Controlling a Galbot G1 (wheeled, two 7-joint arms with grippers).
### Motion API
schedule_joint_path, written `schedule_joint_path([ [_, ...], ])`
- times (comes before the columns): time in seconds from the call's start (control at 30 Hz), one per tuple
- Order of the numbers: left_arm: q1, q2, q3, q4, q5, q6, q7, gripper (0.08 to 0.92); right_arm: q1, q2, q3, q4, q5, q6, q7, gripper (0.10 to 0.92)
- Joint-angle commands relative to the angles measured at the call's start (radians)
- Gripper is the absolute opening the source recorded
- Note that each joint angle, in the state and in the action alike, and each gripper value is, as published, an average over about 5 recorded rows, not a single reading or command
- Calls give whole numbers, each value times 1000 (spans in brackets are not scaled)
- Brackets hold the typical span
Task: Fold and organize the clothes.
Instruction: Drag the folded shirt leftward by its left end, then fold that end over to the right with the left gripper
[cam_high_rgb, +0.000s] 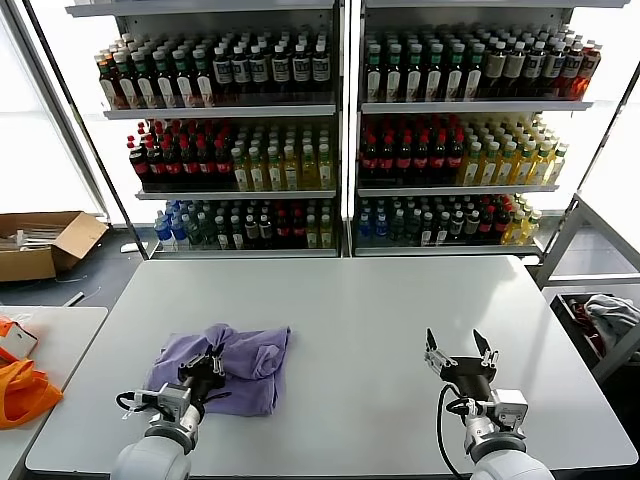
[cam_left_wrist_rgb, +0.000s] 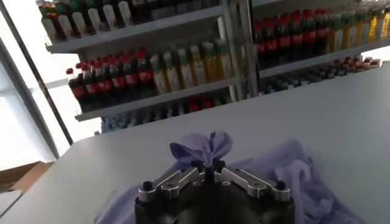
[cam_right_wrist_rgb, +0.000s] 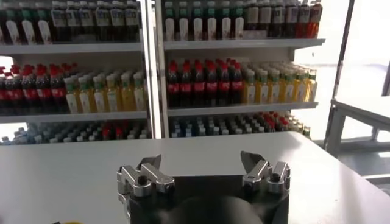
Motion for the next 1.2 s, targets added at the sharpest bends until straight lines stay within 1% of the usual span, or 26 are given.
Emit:
schedule_joint_path([
  [0.03,-41,-49,124,-7,6,61,-28,128,-25,6,3,7,-7,2,0,823],
  [0.57,-83,-66,150,23,-6,69,-28,128,-34,32,-19,-7,-30,12,-2,823],
  [0.67,-84,-72,154,53,-1,53,-25,155,-32,33,-23,-11,-31,14,-4,823],
  [0.8,-78,-85,172,82,-10,22,-25,255,-30,31,-27,-16,-31,16,-5,823],
  [0.93,-59,-102,199,64,-89,19,-29,376,-31,28,-30,-23,-31,20,-5,823],
  [1.03,-33,-115,221,5,-268,54,-47,463,-30,25,-31,-26,-30,23,-4,823],
  [1.13,-8,-126,233,-87,-469,87,-64,549,-26,21,-35,-29,-29,23,-4,823],
  [1.2,-2,-131,228,-151,-553,91,-69,601,-21,20,-41,-33,-29,23,-3,823],
])
